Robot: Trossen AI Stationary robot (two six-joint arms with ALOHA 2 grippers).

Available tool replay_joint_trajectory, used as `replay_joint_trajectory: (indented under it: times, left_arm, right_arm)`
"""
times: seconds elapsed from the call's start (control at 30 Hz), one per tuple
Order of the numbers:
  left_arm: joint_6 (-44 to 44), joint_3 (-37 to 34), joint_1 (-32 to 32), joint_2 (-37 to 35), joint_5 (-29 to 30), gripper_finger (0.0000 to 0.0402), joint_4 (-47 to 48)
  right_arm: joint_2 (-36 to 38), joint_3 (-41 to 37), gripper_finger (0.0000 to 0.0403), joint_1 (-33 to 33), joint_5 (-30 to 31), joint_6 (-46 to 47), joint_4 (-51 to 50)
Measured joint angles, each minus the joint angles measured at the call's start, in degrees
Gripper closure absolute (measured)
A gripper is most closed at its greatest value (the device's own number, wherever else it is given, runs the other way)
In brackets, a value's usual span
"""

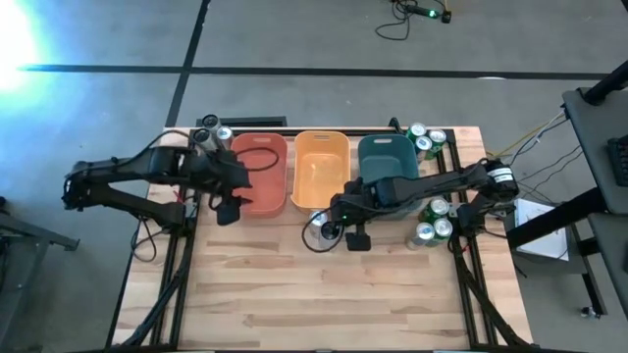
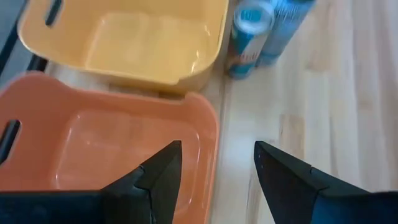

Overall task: Sort soda cans
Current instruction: Put the white/blue soda can into the blue bin

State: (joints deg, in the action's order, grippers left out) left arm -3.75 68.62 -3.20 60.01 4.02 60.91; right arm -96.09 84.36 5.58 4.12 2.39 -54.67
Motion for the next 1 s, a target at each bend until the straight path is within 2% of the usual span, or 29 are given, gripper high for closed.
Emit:
replay_joint_trajectory:
  times: [0.33, 0.67, 0.77, 1.0]
  left_arm:
    - [-0.02, 8.35, 0.00, -0.02, 1.35, 0.0216, -2.01]
    - [-0.42, 11.71, 0.00, -0.70, 1.44, 0.0216, -2.24]
    - [-2.32, 10.36, 0.04, -1.64, 0.73, 0.0216, -2.22]
    - [-6.58, 3.92, 0.72, -4.35, -2.02, 0.0216, -5.21]
  right_arm:
    - [-0.35, -1.25, 0.0139, -0.11, 0.59, 1.05, 1.65]
    - [1.37, -0.46, 0.0140, 0.09, -1.13, 4.32, -0.41]
    - [3.19, 2.09, 0.0147, 0.14, -3.28, 4.68, -3.44]
    - [7.35, 11.65, 0.0141, -0.08, -2.94, 5.57, -12.82]
